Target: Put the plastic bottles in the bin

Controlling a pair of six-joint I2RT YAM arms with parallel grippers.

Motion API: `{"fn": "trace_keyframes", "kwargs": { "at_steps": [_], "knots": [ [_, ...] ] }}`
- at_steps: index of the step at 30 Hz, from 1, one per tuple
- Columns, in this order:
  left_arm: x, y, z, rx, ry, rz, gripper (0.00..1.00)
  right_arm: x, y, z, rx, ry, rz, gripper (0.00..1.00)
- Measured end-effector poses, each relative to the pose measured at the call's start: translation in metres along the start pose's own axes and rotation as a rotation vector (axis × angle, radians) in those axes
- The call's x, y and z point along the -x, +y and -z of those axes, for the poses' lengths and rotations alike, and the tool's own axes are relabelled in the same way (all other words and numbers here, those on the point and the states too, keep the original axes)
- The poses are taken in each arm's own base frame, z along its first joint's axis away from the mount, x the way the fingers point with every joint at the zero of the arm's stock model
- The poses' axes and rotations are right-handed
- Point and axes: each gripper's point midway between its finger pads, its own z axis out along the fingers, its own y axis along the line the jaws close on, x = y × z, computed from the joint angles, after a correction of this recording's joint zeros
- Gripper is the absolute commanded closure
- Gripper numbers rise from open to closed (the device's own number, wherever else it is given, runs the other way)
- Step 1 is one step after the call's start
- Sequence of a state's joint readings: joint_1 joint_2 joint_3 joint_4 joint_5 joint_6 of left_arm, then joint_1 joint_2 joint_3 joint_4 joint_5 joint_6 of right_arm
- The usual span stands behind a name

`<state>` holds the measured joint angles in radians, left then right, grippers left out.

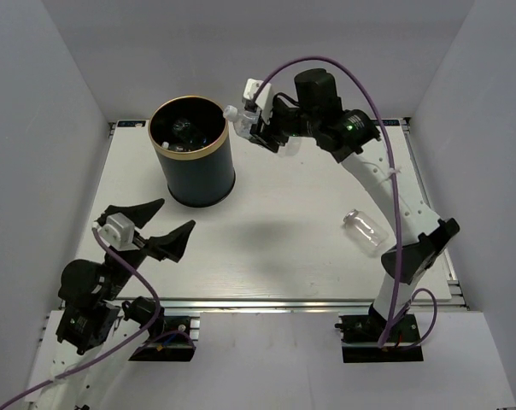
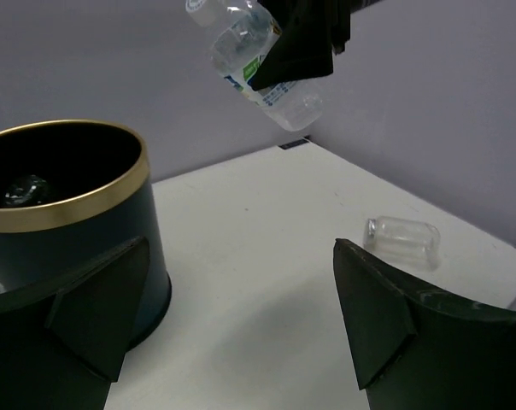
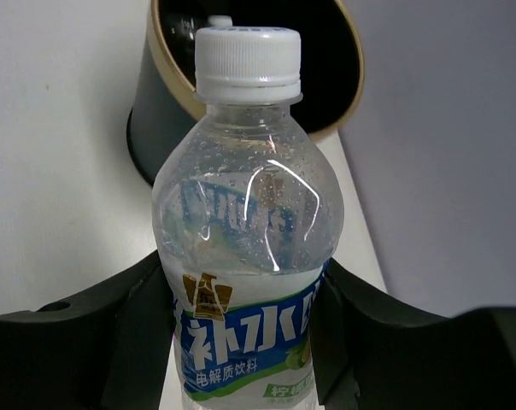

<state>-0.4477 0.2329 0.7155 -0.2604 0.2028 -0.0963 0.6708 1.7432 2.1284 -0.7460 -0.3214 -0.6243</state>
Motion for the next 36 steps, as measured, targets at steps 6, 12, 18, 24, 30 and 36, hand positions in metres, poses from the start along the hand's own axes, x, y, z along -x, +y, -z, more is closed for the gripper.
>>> {"fn": "trace_keyframes", "kwargs": {
  "at_steps": [6,12,18,24,30,36],
  "knots": [
    [0.006,0.014,0.006,0.086,-0.029,0.000,0.02,0.022,0.003,-0.037,0.044,-0.168,0.127,0.91],
    [-0.002,0.020,0.005,0.119,0.002,0.007,0.02,0.074,-0.016,-0.068,0.035,-0.397,0.260,0.91],
    [-0.001,0.022,0.008,0.134,-0.003,0.006,0.02,0.090,-0.023,-0.112,0.059,-0.554,0.317,0.93],
    [0.007,0.023,0.015,0.144,-0.038,-0.002,0.02,0.077,-0.019,-0.161,0.065,-0.659,0.353,0.88],
    [0.010,0.023,0.017,0.150,-0.049,-0.006,0.02,0.050,-0.013,-0.203,0.047,-0.688,0.324,0.10],
    [0.008,0.024,0.015,0.148,-0.041,-0.007,0.02,0.052,-0.021,-0.205,0.005,-0.690,0.304,0.10]
  ]
}}
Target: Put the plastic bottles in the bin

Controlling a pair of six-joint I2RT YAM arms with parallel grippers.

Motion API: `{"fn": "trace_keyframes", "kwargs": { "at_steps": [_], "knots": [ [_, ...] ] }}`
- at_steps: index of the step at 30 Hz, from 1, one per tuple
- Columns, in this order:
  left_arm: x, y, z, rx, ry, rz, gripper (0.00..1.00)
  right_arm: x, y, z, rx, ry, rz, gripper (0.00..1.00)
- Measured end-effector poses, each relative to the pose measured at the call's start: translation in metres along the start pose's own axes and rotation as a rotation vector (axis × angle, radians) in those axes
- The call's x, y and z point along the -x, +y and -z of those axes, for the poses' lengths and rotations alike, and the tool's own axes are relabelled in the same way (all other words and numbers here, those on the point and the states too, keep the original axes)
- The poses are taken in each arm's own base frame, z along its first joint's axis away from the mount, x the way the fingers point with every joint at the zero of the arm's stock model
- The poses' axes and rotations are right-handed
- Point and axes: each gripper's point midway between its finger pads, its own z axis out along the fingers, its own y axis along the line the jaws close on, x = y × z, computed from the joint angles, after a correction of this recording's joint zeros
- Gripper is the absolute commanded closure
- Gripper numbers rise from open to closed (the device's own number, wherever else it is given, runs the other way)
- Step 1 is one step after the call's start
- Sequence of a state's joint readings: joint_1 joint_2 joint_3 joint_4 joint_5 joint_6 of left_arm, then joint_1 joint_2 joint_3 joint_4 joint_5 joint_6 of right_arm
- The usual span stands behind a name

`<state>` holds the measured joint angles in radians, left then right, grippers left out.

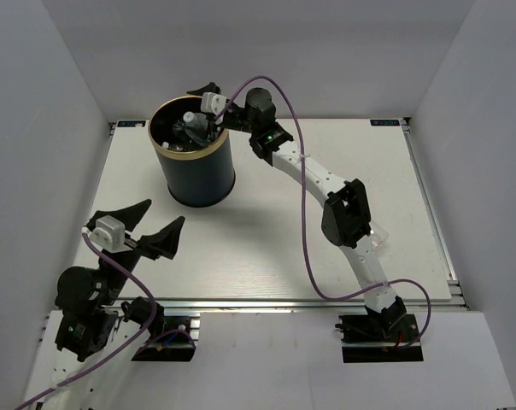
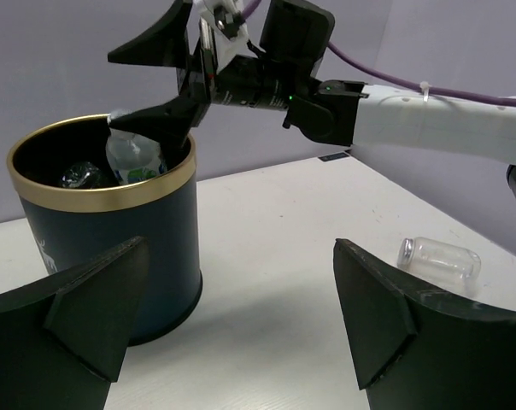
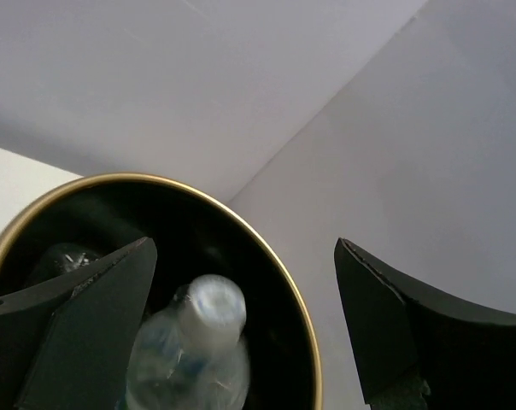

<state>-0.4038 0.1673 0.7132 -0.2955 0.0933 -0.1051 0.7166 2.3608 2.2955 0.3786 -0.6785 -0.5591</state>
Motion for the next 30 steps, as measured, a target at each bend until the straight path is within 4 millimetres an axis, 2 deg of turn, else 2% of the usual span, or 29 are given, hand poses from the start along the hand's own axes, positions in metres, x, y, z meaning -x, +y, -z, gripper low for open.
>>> {"fn": "trace_keyframes", "kwargs": {
  "at_steps": [3,6,8,10,11,12,14,15,16,17,18,19,20,21,22,23,24,25,27,30],
  "knots": [
    [-0.006,-0.002,-0.005,-0.015,0.026,0.002,0.02,0.001,-0.012,0.002,-0.052,0.028,0.000,0.10],
    [-0.020,-0.005,-0.016,-0.042,0.085,0.009,0.02,0.008,-0.032,0.011,-0.122,0.085,-0.002,0.10],
    [-0.033,-0.007,-0.026,-0.060,0.136,0.016,0.02,0.017,-0.052,0.027,-0.190,0.154,-0.011,0.10],
    [-0.048,-0.009,-0.036,-0.080,0.195,0.028,0.09,0.036,-0.075,0.055,-0.280,0.243,-0.017,0.10],
    [-0.057,-0.010,-0.042,-0.090,0.231,0.039,0.15,0.048,-0.089,0.076,-0.341,0.294,-0.016,0.10],
    [-0.068,-0.012,-0.049,-0.103,0.272,0.052,0.31,0.063,-0.102,0.099,-0.404,0.339,-0.012,0.11],
    [-0.083,-0.016,-0.064,-0.132,0.344,0.082,0.52,0.086,-0.114,0.155,-0.506,0.446,-0.027,0.24],
    [-0.091,-0.018,-0.072,-0.146,0.382,0.099,0.74,0.096,-0.118,0.182,-0.551,0.489,-0.030,0.37],
    [-0.099,-0.020,-0.081,-0.161,0.420,0.117,0.82,0.101,-0.116,0.211,-0.593,0.542,-0.045,0.66],
    [-0.105,-0.022,-0.090,-0.174,0.450,0.129,0.87,0.105,-0.110,0.241,-0.628,0.603,-0.063,0.80],
    [-0.111,-0.025,-0.099,-0.190,0.481,0.146,0.88,0.103,-0.104,0.267,-0.662,0.659,-0.091,0.87],
    [-0.119,-0.027,-0.107,-0.204,0.510,0.162,0.88,0.099,-0.096,0.294,-0.700,0.719,-0.117,0.89],
    [-0.125,-0.030,-0.113,-0.219,0.536,0.179,0.83,0.091,-0.082,0.318,-0.723,0.784,-0.147,0.87],
    [-0.131,-0.033,-0.119,-0.234,0.559,0.196,0.60,0.079,-0.067,0.339,-0.734,0.854,-0.182,0.79],
    [-0.137,-0.035,-0.123,-0.244,0.578,0.203,0.45,0.066,-0.051,0.355,-0.735,0.916,-0.214,0.62],
    [-0.144,-0.037,-0.126,-0.252,0.603,0.219,0.33,0.049,-0.032,0.371,-0.722,0.983,-0.251,0.30],
    [-0.151,-0.039,-0.128,-0.261,0.625,0.232,0.25,0.030,-0.010,0.388,-0.698,1.062,-0.295,0.16],
    [-0.158,-0.041,-0.129,-0.268,0.645,0.243,0.18,0.012,0.013,0.403,-0.661,1.139,-0.336,0.10],
    [-0.170,-0.045,-0.125,-0.279,0.692,0.264,0.16,-0.017,0.061,0.434,-0.564,1.291,-0.420,0.10],
    [-0.172,-0.047,-0.121,-0.286,0.705,0.266,0.13,-0.036,0.112,0.471,-0.450,1.443,-0.515,0.10]
  ]
}}
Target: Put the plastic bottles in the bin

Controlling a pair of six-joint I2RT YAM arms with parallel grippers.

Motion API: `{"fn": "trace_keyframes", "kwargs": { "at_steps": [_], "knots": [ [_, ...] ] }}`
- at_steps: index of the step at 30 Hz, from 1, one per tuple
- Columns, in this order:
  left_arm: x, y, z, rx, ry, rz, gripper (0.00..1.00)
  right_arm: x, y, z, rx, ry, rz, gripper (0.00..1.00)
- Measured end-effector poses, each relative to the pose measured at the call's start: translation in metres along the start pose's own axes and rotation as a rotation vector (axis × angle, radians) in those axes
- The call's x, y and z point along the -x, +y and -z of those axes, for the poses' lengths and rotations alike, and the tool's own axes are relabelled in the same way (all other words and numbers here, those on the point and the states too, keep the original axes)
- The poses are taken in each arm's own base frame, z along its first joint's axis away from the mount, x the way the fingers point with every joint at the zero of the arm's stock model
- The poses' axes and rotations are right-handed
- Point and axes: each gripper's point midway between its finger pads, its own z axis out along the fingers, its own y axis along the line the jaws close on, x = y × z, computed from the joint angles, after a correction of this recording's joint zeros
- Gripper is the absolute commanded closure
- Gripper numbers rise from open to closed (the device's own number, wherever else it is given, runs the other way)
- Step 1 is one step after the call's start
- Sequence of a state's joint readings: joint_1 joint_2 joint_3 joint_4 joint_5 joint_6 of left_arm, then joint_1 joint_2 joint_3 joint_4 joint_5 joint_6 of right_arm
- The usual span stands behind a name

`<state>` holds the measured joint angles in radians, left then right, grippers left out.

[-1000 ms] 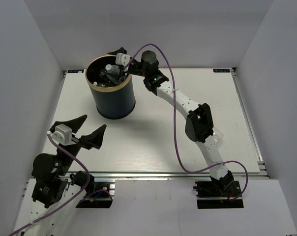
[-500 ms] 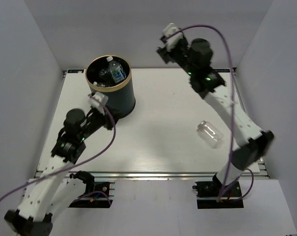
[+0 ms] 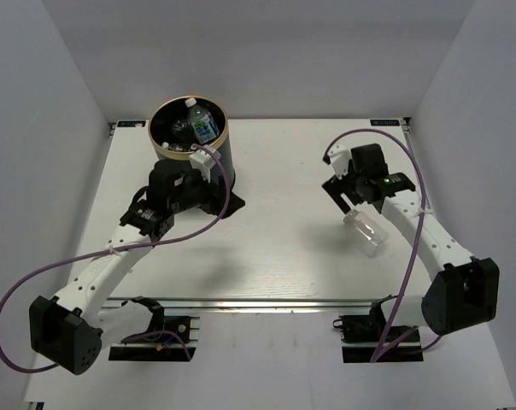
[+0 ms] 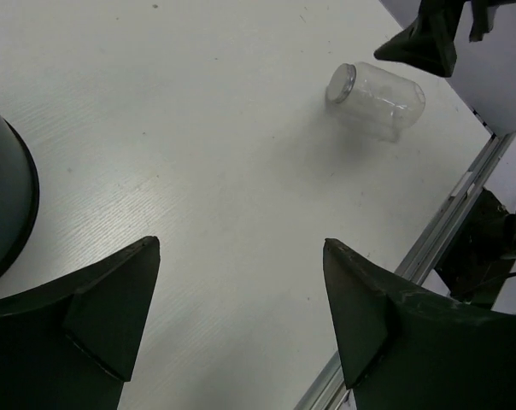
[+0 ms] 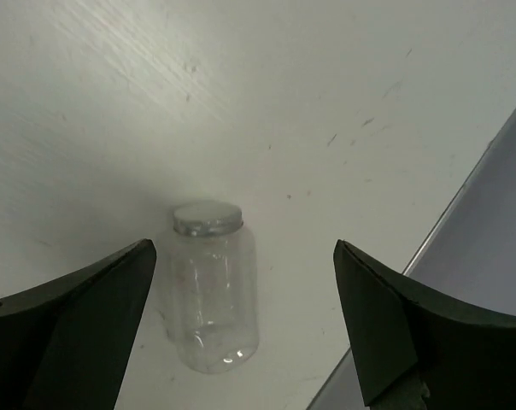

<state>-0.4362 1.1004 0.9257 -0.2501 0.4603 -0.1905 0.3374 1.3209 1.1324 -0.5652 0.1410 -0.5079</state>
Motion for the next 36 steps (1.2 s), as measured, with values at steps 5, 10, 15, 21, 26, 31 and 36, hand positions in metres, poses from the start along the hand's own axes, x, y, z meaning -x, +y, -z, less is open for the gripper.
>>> {"fn": "trace_keyframes", "kwargs": {
  "at_steps": [5,10,15,21,26,31,36],
  "knots": [
    [0.002,-0.005,0.011,-0.004,-0.023,-0.025,0.13,-0.051,0.006,-0.009,0.056,0.149,0.012,0.10],
    [-0.002,-0.006,0.015,-0.004,-0.022,-0.032,0.13,-0.075,0.011,-0.017,0.115,0.213,0.023,0.10],
    [-0.001,-0.007,0.017,-0.002,-0.026,-0.037,0.13,-0.105,0.027,-0.032,0.196,0.305,0.033,0.10],
    [-0.003,-0.006,0.018,0.003,-0.021,-0.041,0.13,-0.131,0.040,-0.043,0.268,0.376,0.027,0.10],
    [-0.003,-0.005,0.018,0.006,-0.018,-0.042,0.13,-0.146,0.044,-0.055,0.301,0.425,0.024,0.28],
    [-0.003,-0.004,0.018,0.013,-0.020,-0.047,0.13,-0.144,0.042,-0.058,0.308,0.429,0.021,0.58],
    [-0.002,-0.006,0.025,0.019,-0.041,-0.063,0.13,-0.131,0.041,-0.064,0.360,0.436,0.026,0.83]
  ]
}}
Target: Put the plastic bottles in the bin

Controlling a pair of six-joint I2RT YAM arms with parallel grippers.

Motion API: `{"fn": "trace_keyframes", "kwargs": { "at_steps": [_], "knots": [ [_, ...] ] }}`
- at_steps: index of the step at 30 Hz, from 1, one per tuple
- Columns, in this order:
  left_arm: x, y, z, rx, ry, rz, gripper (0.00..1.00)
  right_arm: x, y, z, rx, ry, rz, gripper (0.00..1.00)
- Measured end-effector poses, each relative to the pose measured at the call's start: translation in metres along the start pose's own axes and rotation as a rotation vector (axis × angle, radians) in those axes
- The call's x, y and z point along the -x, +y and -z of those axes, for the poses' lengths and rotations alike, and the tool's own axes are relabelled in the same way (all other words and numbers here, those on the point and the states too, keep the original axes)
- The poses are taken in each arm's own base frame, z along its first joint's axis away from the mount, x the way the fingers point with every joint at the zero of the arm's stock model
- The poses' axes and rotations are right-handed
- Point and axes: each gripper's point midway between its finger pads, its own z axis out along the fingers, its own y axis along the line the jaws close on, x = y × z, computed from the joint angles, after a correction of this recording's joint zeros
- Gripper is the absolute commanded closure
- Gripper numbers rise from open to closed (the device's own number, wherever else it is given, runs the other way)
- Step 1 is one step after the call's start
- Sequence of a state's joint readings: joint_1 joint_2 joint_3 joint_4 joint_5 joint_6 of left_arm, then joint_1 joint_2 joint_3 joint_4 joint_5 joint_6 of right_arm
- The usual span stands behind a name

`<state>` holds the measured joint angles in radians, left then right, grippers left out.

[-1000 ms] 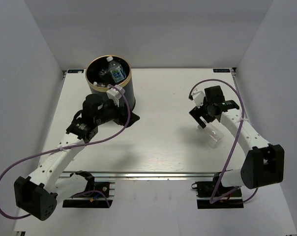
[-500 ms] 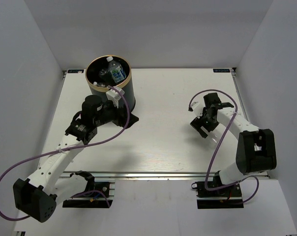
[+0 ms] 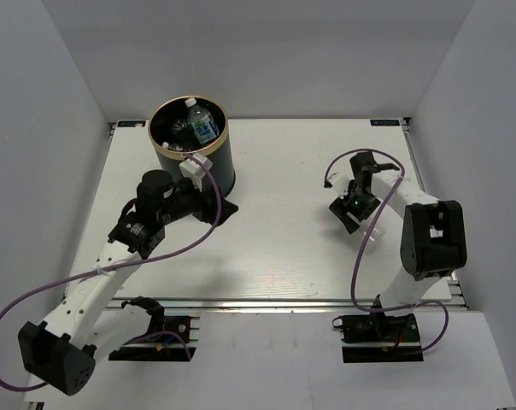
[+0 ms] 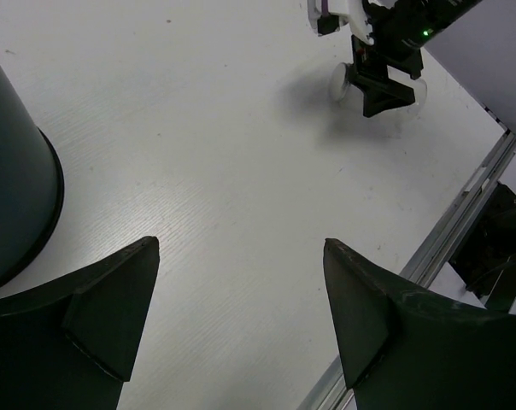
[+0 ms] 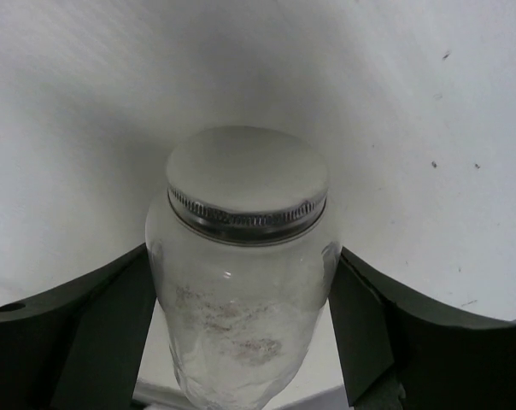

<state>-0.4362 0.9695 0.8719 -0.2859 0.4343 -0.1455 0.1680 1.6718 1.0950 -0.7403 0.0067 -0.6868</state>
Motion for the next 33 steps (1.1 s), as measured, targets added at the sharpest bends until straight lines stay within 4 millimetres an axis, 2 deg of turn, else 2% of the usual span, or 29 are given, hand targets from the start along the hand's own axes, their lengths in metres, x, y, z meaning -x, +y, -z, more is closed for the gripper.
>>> {"fn": "trace_keyframes", "kwargs": {
  "at_steps": [2,4,5,7,8,9,12,13,15,17,20,23,28,33],
  "knots": [
    [0.004,-0.002,0.006,0.002,-0.023,-0.013,0.13,0.013,-0.001,0.007,0.034,-0.004,0.012,0.88],
    [0.010,-0.007,0.016,0.004,-0.059,-0.031,0.13,0.042,-0.007,0.024,0.035,-0.064,0.035,0.90],
    [0.015,-0.009,0.023,0.009,-0.093,-0.047,0.13,0.061,-0.010,0.039,0.033,-0.101,0.053,0.92],
    [0.025,-0.015,0.039,0.015,-0.157,-0.075,0.11,0.114,-0.018,0.080,0.009,-0.216,0.100,0.92],
    [0.032,-0.018,0.048,0.020,-0.199,-0.092,0.11,0.164,-0.025,0.122,-0.032,-0.345,0.152,0.93],
    [0.037,-0.021,0.057,0.025,-0.236,-0.106,0.10,0.176,-0.026,0.131,-0.045,-0.382,0.164,0.94],
    [0.054,-0.026,0.085,0.063,-0.352,-0.146,0.10,0.261,-0.015,0.216,-0.114,-0.659,0.279,0.94],
    [0.059,-0.027,0.093,0.080,-0.385,-0.157,0.10,0.279,-0.005,0.239,-0.124,-0.736,0.316,0.96],
    [0.068,-0.026,0.106,0.116,-0.441,-0.168,0.10,0.300,0.024,0.266,-0.118,-0.839,0.391,0.98],
    [0.070,-0.023,0.113,0.143,-0.465,-0.170,0.10,0.312,0.054,0.272,-0.091,-0.893,0.456,1.00],
    [0.068,-0.017,0.115,0.180,-0.471,-0.166,0.10,0.335,0.093,0.259,-0.026,-0.954,0.542,1.00],
    [0.068,-0.012,0.115,0.208,-0.471,-0.162,0.10,0.360,0.120,0.249,0.018,-1.023,0.593,1.00],
    [0.068,-0.007,0.116,0.235,-0.470,-0.162,0.10,0.396,0.149,0.259,0.032,-1.182,0.672,1.00],
    [0.066,-0.004,0.116,0.249,-0.464,-0.157,0.10,0.430,0.164,0.280,0.008,-1.339,0.729,1.00]
  ]
}}
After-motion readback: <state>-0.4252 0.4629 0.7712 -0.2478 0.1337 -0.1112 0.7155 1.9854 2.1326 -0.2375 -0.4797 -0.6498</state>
